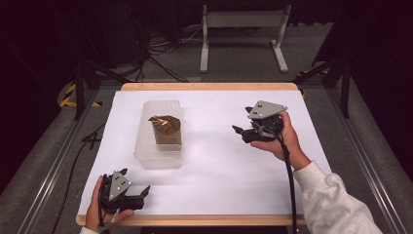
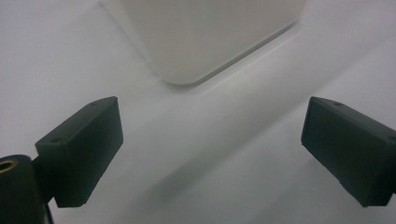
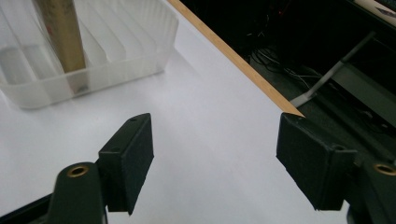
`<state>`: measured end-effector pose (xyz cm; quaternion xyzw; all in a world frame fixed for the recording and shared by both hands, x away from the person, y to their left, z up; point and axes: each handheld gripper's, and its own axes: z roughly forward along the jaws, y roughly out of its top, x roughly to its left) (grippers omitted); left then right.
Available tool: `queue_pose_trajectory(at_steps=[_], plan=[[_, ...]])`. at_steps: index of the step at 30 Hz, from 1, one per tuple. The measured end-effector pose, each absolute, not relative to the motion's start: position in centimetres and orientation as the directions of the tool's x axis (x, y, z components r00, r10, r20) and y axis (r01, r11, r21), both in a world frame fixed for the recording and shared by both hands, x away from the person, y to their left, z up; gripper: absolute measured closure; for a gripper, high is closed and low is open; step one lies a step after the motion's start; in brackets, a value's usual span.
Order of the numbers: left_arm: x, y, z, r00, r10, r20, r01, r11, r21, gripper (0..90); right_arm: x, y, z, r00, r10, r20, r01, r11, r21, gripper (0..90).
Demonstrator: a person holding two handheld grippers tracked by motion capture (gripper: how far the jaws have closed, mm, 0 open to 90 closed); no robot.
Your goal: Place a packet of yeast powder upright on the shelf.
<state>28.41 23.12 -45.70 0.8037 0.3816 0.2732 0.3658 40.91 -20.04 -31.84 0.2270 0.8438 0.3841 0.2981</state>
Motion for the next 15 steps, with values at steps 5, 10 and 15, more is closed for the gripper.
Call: queue_pose_trajectory(at_steps=[5, 10, 15], plan=[[28.5, 23.1, -45.7, 0.562, 0.811, 0.161, 0.412, -0.444, 0.796, 6.4, 40.4, -20.8, -32.4, -0.71, 0.611, -0.351, 0.155, 0.622, 0.768, 27.3], [28.4, 23.1, -45.7, 0.561, 0.812, 0.159, 0.415, -0.443, 0.795, 6.4, 40.0, -21.6, -32.9, -0.702, 0.618, -0.353, 0.163, 0.622, 0.766, 27.0], [28.4, 23.1, -45.7, 0.562, 0.811, 0.158, 0.415, -0.443, 0.795, 6.4, 39.5, -22.4, -33.5, -0.697, 0.62, -0.359, 0.168, 0.628, 0.76, 26.1]])
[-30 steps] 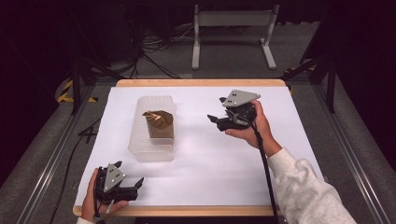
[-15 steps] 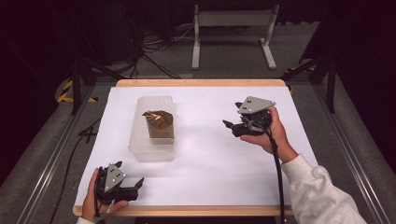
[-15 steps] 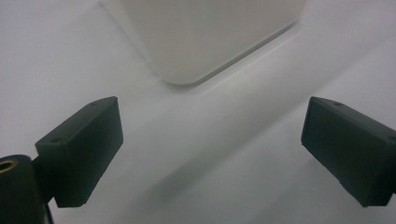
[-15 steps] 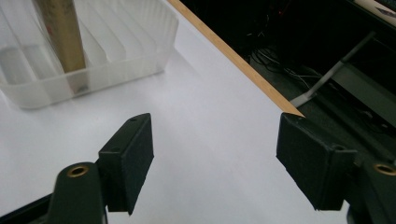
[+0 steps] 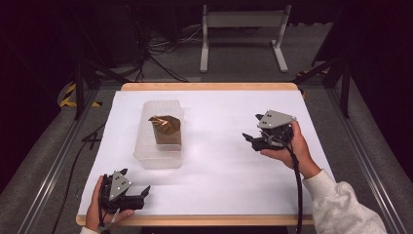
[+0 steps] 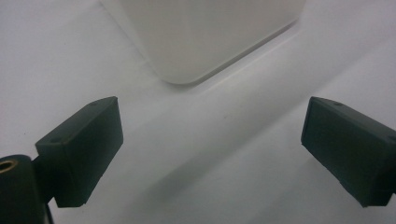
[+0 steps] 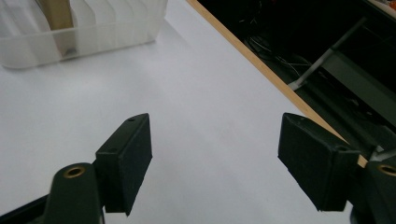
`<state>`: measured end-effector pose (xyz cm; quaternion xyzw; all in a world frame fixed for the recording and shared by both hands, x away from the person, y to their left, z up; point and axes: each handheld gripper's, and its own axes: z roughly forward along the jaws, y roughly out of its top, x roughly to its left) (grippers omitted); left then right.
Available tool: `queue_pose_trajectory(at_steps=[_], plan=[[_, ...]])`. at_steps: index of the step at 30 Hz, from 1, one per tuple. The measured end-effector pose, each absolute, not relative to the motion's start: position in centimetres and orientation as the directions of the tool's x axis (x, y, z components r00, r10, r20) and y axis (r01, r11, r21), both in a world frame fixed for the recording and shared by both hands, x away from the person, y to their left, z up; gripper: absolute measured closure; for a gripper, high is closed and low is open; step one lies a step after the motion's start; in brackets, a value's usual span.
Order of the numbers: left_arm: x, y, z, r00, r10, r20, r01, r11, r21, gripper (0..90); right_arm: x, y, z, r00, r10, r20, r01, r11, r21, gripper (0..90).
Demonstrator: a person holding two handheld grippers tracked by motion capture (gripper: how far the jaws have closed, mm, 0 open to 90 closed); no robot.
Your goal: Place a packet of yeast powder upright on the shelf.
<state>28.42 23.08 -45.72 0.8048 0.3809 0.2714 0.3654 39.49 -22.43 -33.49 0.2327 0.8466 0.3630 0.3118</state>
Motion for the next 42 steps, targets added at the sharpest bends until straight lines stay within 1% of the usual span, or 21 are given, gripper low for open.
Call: queue_pose_trajectory(at_steps=[3, 10, 19, 25, 30, 32, 36, 42], plan=[[28.4, 23.1, -45.7, 0.563, 0.81, 0.163, 0.414, -0.448, 0.793, 6.4, 39.1, -23.0, -34.0, -0.678, 0.627, -0.383, 0.163, 0.637, 0.754, 25.4], [28.4, 23.0, -45.8, 0.564, 0.81, 0.161, 0.42, -0.449, 0.789, 6.4, 38.8, -24.6, -34.9, -0.658, 0.661, -0.362, 0.191, 0.611, 0.769, 23.8], [28.5, 22.8, -45.8, 0.566, 0.807, 0.172, 0.415, -0.458, 0.786, 6.4, 37.9, -26.3, -36.1, -0.644, 0.673, -0.363, 0.209, 0.612, 0.763, 22.6], [28.6, 22.9, -45.9, 0.565, 0.808, 0.168, 0.421, -0.458, 0.783, 6.4, 36.8, -27.7, -37.1, -0.644, 0.683, -0.344, 0.212, 0.592, 0.777, 22.0], [28.6, 22.9, -45.9, 0.565, 0.809, 0.163, 0.426, -0.455, 0.782, 6.5, 36.0, -28.5, -37.9, -0.639, 0.687, -0.347, 0.209, 0.589, 0.781, 21.7], [28.6, 22.9, -45.9, 0.564, 0.809, 0.164, 0.427, -0.455, 0.781, 6.5, 35.7, -29.1, -38.2, -0.64, 0.694, -0.329, 0.209, 0.569, 0.795, 21.2], [28.7, 22.9, -45.9, 0.563, 0.809, 0.165, 0.428, -0.457, 0.78, 6.5, 34.9, -30.0, -39.1, -0.628, 0.714, -0.309, 0.213, 0.54, 0.815, 18.9], [28.6, 22.9, -45.9, 0.562, 0.81, 0.166, 0.428, -0.456, 0.78, 6.5, 33.6, -31.5, -40.4, -0.618, 0.721, -0.313, 0.216, 0.539, 0.814, 16.6]])
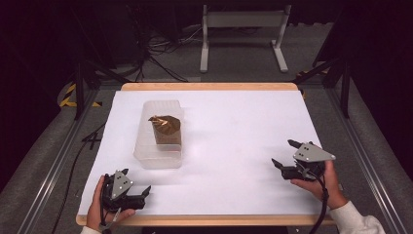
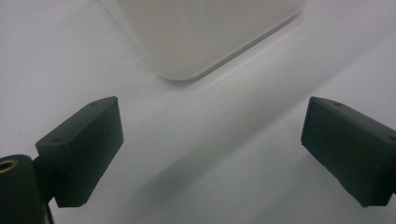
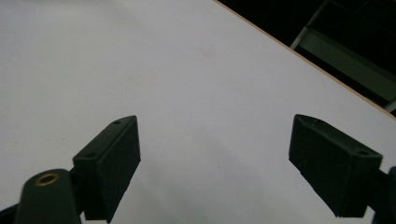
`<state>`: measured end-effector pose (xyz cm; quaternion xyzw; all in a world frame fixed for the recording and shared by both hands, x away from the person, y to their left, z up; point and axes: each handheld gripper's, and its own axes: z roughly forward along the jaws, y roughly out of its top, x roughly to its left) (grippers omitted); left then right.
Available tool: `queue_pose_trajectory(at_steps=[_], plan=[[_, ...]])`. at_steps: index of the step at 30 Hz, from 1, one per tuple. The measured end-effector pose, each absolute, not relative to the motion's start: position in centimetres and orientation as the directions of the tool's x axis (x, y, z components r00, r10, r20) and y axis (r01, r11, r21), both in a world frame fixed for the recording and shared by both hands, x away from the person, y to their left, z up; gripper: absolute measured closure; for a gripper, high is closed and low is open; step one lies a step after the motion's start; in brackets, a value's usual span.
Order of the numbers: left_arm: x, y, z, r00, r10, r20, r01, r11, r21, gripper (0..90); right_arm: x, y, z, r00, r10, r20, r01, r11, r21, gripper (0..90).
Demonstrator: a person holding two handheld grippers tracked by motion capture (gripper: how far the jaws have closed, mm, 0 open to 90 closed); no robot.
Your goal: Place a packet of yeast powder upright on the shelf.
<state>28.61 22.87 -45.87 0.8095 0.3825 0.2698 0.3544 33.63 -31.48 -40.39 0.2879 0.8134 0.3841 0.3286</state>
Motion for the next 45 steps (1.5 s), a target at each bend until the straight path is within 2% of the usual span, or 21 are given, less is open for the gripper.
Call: queue_pose_trajectory(at_steps=[6, 26, 30, 39, 45], plan=[[28.7, 22.8, -45.9, 0.567, 0.806, 0.168, 0.426, -0.462, 0.778, 6.6, 32.7, -32.9, -41.2, -0.581, 0.736, -0.347, 0.207, 0.546, 0.812, 14.9], [28.9, 23.2, -45.7, 0.541, 0.827, 0.155, 0.425, -0.428, 0.798, 6.7, 29.4, -38.8, -43.6, -0.503, 0.825, -0.257, 0.311, 0.45, 0.837, 13.4], [29.1, 23.3, -45.5, 0.533, 0.832, 0.155, 0.42, -0.418, 0.805, 6.7, 28.8, -39.0, -44.1, -0.484, 0.824, -0.295, 0.303, 0.474, 0.827, 13.3], [29.2, 23.1, -45.5, 0.528, 0.833, 0.164, 0.421, -0.425, 0.801, 6.7, 28.3, -39.4, -44.0, -0.462, 0.847, -0.262, 0.3, 0.428, 0.852, 13.4], [29.2, 23.0, -45.5, 0.532, 0.829, 0.172, 0.415, -0.433, 0.8, 6.6, 28.1, -39.1, -44.1, -0.467, 0.837, -0.283, 0.296, 0.45, 0.842, 13.4]])
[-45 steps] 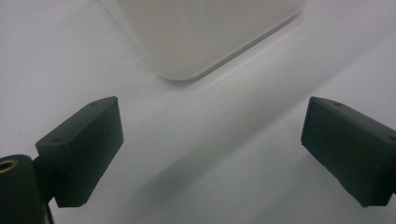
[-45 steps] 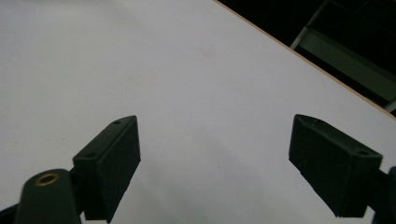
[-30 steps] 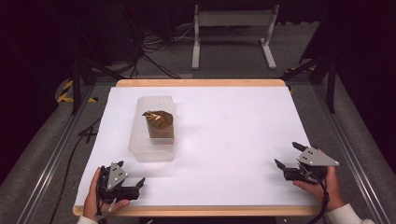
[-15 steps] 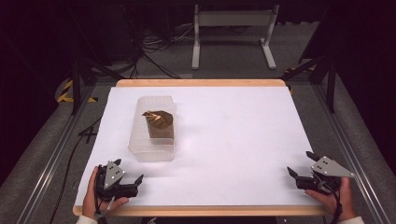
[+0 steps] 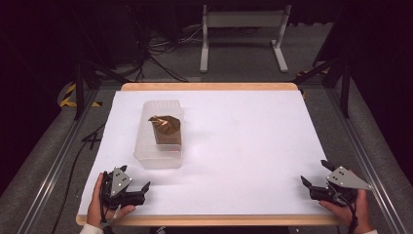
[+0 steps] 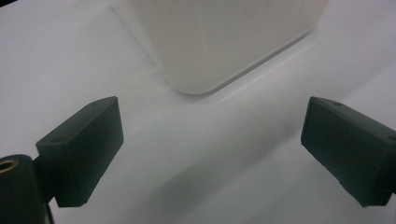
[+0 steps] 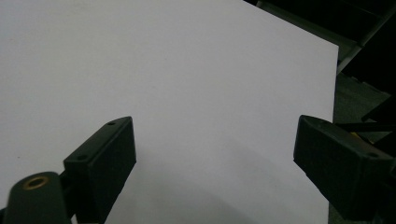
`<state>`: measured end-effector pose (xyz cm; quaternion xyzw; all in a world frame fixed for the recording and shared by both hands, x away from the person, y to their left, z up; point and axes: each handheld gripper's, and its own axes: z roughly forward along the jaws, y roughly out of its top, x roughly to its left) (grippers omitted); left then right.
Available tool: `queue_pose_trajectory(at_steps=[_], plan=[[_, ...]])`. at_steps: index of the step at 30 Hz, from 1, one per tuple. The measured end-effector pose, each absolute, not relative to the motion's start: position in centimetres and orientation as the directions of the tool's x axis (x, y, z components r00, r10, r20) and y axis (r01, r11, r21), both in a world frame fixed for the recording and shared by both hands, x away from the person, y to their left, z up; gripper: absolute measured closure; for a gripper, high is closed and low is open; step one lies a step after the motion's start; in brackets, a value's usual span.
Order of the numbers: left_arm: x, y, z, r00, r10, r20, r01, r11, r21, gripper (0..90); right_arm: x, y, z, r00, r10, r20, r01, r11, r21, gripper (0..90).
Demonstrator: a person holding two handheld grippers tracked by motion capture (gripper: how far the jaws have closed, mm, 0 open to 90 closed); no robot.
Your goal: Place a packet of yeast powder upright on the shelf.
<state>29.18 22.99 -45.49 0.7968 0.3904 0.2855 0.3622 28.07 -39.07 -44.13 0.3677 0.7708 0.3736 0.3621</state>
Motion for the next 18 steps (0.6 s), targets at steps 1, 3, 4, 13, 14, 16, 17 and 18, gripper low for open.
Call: queue_pose_trajectory(at_steps=[1, 3, 4, 13, 14, 16, 17, 18], plan=[[29.19, 23.05, -45.5, 0.533, 0.83, 0.166, 0.414, -0.427, 0.804, 6.6, 28.06, -39.07, -44.11, -0.466, 0.838, -0.284, 0.295, 0.45, 0.843, 13.4], [29.2, 23.08, -45.55, 0.534, 0.829, 0.167, 0.416, -0.429, 0.801, 6.6, 28.05, -39.06, -44.07, -0.465, 0.839, -0.284, 0.292, 0.448, 0.845, 13.4], [29.18, 23.09, -45.57, 0.533, 0.829, 0.165, 0.416, -0.428, 0.803, 6.6, 28.04, -39.05, -44.04, -0.462, 0.839, -0.288, 0.29, 0.449, 0.845, 13.4], [29.03, 22.98, -45.48, 0.532, 0.829, 0.171, 0.41, -0.429, 0.805, 6.6, 28.21, -38.9, -44.05, -0.471, 0.835, -0.283, 0.29, 0.45, 0.845, 13.4], [29.08, 22.96, -45.51, 0.533, 0.829, 0.172, 0.411, -0.431, 0.803, 6.6, 28.19, -38.91, -44.03, -0.472, 0.836, -0.281, 0.289, 0.448, 0.846, 13.4], [29.12, 22.93, -45.52, 0.532, 0.829, 0.174, 0.41, -0.432, 0.803, 6.6, 28.17, -38.9, -43.99, -0.472, 0.836, -0.281, 0.288, 0.447, 0.847, 13.4], [29.11, 22.92, -45.49, 0.533, 0.828, 0.173, 0.41, -0.432, 0.803, 6.6, 28.16, -38.87, -43.98, -0.471, 0.835, -0.285, 0.288, 0.451, 0.845, 13.4], [29.11, 22.9, -45.5, 0.535, 0.827, 0.172, 0.41, -0.433, 0.803, 6.6, 28.14, -38.82, -43.99, -0.473, 0.833, -0.287, 0.287, 0.454, 0.843, 13.4]])
